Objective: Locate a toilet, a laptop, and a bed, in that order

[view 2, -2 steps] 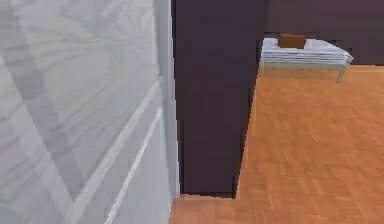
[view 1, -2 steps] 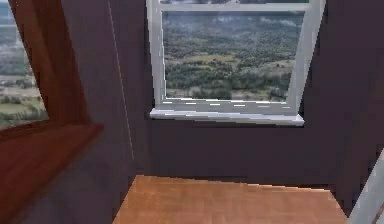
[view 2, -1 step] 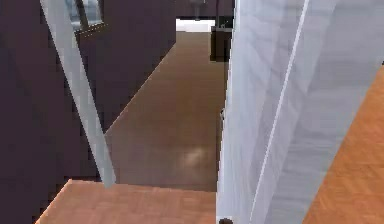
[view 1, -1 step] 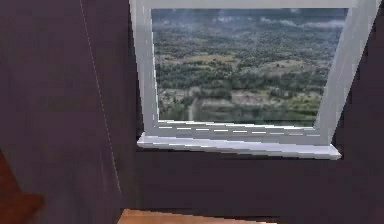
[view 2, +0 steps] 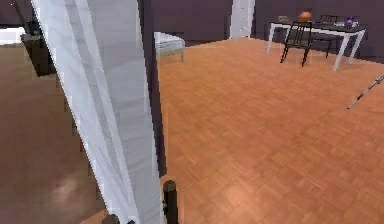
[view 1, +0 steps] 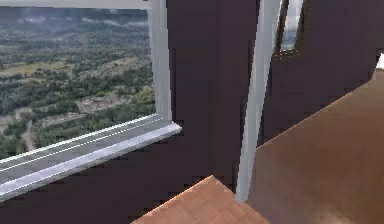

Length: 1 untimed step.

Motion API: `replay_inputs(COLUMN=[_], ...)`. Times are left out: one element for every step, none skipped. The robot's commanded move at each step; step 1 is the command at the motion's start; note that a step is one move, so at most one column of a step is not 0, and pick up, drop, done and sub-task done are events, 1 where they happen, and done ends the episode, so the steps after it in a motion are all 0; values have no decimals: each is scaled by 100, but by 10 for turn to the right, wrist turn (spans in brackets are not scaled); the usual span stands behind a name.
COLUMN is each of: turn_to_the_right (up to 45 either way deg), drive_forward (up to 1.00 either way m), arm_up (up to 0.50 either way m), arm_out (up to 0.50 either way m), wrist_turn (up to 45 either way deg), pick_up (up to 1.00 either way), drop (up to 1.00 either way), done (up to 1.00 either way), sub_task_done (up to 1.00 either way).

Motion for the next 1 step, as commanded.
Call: replay_inputs(turn_to_the_right=[60], drive_forward=[0], arm_up=[0], arm_out=[0], wrist_turn=[0], pick_up=[0], drop=[0], done=[0], sub_task_done=[0])
